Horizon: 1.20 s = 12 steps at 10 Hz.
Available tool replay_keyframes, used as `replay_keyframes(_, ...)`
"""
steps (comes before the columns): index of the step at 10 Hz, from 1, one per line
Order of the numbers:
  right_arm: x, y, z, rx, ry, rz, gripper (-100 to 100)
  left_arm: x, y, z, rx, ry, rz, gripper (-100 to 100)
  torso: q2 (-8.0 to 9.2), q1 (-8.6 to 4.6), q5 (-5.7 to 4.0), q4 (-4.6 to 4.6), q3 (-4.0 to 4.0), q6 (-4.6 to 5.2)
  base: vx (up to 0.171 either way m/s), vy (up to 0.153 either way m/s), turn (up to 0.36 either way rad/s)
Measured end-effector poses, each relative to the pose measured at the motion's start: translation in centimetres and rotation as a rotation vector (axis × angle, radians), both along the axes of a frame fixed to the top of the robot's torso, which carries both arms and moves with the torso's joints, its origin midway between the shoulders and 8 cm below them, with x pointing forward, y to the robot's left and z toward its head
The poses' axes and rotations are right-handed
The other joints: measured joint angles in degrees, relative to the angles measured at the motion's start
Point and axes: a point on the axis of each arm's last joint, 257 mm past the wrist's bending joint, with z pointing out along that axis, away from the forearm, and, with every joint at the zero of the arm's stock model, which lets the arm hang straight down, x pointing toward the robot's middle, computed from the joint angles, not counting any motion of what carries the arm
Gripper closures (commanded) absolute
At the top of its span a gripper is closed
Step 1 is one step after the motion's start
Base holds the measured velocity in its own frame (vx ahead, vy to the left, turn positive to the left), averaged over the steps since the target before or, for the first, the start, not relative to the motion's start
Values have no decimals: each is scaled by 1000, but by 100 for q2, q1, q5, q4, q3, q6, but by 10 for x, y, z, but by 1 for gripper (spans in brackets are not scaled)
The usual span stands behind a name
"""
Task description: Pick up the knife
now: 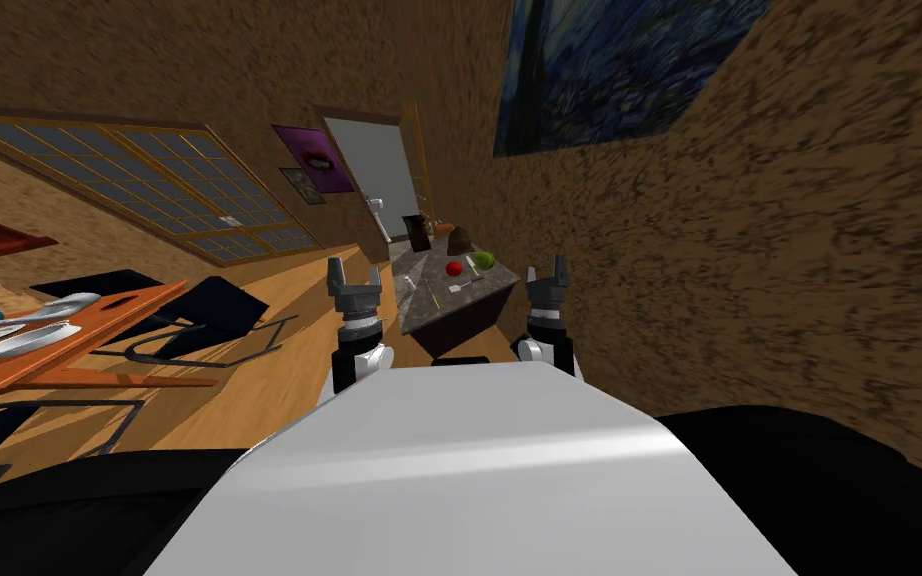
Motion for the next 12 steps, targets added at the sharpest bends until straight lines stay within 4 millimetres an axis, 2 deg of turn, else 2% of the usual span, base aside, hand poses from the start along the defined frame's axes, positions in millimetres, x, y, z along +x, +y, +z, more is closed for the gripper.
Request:
replay_keyframes(6, 0, 0, 0, 0, 0, 0, 0, 31, 12, -34, 128, 158, 7, -100, -25, -11, -2, -5, -13, -5, -78, 62, -236)
replay_keyframes(12, 0, 0, 0, 0, 0, 0, 0, 63, 38, -70, 256, 330, 31, -100, -28, -13, -2, -5, -15, -7, -76, 52, -207)
